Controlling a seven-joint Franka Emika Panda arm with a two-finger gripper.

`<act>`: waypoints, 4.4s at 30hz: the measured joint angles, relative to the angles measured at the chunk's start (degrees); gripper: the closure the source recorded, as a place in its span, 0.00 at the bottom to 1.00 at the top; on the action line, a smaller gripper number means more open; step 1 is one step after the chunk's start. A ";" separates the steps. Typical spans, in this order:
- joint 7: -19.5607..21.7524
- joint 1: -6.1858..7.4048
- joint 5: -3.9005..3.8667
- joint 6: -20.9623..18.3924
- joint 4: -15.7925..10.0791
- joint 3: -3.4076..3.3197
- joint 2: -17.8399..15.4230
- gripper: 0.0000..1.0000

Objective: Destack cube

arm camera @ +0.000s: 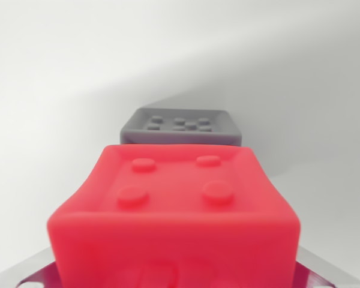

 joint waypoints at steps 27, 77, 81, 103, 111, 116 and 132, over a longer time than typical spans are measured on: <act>5.58 0.42 -7.72 -9.17 -0.53 -1.81 -10.45 1.00; 2.01 4.23 -9.05 -15.41 3.56 0.44 -12.32 1.00; 1.14 4.60 -8.72 -15.03 3.98 0.84 -11.50 1.00; -4.09 6.33 -6.90 -13.21 7.15 3.74 -6.39 1.00; -5.86 6.68 -6.53 -12.69 8.44 4.92 -4.58 1.00; -6.93 6.73 -6.36 -12.46 9.30 5.72 -3.47 1.00; -10.22 6.78 -6.20 -11.74 12.31 8.52 0.25 1.00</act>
